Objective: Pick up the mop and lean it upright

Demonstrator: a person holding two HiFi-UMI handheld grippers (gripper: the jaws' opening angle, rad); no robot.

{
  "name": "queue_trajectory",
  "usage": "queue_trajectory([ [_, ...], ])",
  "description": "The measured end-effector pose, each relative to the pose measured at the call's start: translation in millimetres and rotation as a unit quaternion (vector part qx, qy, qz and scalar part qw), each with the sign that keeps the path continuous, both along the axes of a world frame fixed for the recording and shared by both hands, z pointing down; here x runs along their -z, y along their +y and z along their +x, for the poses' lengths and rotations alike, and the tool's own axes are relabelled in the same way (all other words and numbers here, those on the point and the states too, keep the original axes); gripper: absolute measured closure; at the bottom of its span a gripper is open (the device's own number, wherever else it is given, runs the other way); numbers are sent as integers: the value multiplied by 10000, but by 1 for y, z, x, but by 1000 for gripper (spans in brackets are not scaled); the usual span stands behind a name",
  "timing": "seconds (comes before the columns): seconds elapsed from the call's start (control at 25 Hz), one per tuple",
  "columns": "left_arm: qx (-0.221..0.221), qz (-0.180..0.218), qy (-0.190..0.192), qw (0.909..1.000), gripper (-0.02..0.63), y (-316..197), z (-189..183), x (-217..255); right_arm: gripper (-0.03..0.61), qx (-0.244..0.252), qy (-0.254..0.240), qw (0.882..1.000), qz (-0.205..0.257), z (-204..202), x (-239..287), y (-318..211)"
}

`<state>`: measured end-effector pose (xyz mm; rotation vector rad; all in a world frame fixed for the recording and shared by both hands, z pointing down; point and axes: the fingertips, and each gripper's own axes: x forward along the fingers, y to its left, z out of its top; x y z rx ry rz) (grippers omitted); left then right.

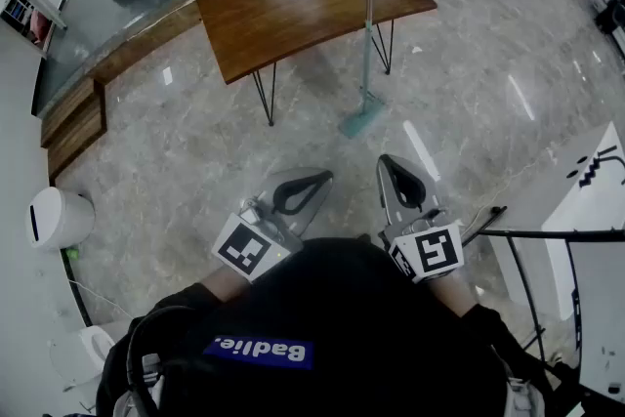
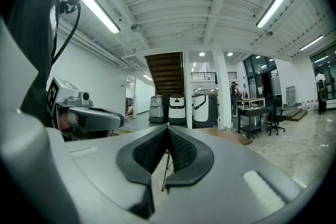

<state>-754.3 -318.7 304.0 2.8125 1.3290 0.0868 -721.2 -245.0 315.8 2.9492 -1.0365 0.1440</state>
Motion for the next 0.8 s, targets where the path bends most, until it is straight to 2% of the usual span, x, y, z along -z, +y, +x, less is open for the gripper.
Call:
queue_trajectory([
  [0.28, -34, 45, -49, 10000, 595, 14, 2, -5, 577, 64, -35, 10000, -57, 1, -4, 9],
  [0.52, -44, 108, -114, 9999, 595, 27, 9, -11, 575, 124, -1, 9996, 273, 6, -3, 21],
  [0.8, -12, 209, -128, 9997, 595, 62, 22, -11, 575, 131, -99, 9990, 416, 14, -12, 57],
])
